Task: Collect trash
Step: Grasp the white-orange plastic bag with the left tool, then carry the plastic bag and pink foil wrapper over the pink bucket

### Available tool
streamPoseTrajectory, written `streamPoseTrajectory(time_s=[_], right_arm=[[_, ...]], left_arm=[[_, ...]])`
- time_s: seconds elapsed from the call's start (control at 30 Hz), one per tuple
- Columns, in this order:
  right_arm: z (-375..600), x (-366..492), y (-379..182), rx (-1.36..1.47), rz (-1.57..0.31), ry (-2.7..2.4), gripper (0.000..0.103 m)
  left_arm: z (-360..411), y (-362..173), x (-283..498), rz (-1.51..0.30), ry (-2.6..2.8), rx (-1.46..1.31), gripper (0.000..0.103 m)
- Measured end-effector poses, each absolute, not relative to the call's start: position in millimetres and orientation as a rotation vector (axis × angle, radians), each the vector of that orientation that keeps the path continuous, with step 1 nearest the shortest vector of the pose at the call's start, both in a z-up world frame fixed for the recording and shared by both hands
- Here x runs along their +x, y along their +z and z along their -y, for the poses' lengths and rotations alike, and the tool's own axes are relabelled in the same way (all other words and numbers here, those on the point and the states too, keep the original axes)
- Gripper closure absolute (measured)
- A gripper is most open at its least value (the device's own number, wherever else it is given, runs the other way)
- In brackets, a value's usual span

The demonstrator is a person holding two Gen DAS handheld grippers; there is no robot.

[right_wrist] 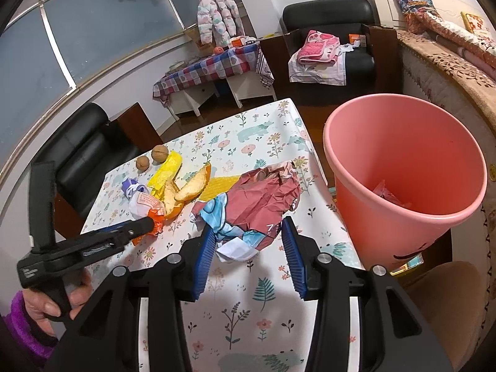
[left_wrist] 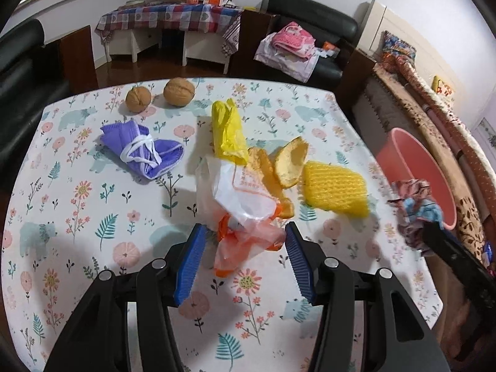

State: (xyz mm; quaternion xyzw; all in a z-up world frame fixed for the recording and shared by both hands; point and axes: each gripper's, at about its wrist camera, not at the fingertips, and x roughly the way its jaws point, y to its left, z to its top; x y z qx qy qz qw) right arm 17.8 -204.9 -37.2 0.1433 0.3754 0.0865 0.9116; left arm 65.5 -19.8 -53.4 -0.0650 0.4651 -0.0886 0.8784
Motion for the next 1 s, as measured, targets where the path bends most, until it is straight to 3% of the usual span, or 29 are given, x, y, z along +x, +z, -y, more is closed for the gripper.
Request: streamPoseTrajectory(time_s=[0.1,0.17,0.33,1.0], right_arm=[[205,20,-38,0.300,-0.770,0.181,0.059],[206,20,-38,0.304,-0.770,0.183,0.059],[206,20,-37,0.300,-0.759,0.188,0.059],[262,8,-23,0.369,-0.634,0.060,0.059]], left_arm=[[19,-56,66,-0.974,-0.184,-0.139,0.051],[20,-55,65,-0.968,-0.190,-0.127,0.058],[25,-46,57,-0.937,-0.213,-0.103,0.062],[110,20,52,-0.796,-0.440,-0.029,0.063]])
